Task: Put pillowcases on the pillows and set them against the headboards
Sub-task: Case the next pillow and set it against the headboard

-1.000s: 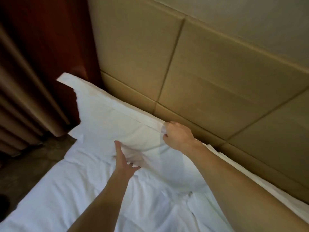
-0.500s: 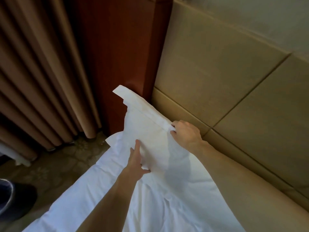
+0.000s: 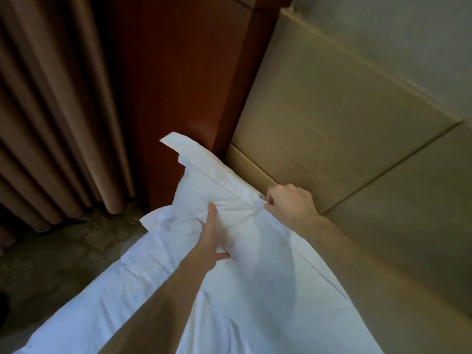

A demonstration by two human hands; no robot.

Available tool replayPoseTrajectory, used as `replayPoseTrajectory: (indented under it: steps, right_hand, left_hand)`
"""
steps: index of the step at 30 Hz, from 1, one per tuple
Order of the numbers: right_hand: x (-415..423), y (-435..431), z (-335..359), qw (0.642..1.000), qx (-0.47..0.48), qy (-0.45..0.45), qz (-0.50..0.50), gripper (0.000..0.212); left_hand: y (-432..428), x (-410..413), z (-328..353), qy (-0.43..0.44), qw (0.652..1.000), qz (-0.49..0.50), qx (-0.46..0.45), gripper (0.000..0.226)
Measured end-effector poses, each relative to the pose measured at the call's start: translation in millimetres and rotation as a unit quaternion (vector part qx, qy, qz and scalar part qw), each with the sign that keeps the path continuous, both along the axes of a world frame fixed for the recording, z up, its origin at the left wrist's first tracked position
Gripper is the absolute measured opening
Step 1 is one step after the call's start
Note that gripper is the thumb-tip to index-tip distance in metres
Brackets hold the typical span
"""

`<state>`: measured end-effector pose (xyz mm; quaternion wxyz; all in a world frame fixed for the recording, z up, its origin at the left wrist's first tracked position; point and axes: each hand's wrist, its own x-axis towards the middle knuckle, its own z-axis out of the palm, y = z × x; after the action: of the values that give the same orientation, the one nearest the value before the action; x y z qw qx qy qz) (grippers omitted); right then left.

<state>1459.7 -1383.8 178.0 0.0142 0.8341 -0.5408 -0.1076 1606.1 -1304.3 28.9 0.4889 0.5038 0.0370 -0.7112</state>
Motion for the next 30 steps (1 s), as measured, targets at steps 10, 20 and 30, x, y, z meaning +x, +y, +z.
replayPoseTrajectory:
  steps: [10,20,30]
  right_hand:
    - [-90.3,43.7,13.8,0.982,0.185,0.033,-0.007,0.005]
    - [-291.9,142.1,14.8,0.953,0.233,0.043,-0.191,0.015]
    - [-347.5,195.5,4.2,0.961,0.164,0.004,-0.224,0.026]
  left_hand:
    - [33.8,-42.2,27.7,-0.155,0.987,-0.045,-0.006,0.088]
    - [86.5,-131.4,51.9,-0.175,0.971,-0.163,0.019,0.089]
    - [128.1,-215.3,51.8,-0.191,0.967,-0.153,0.070,0.093]
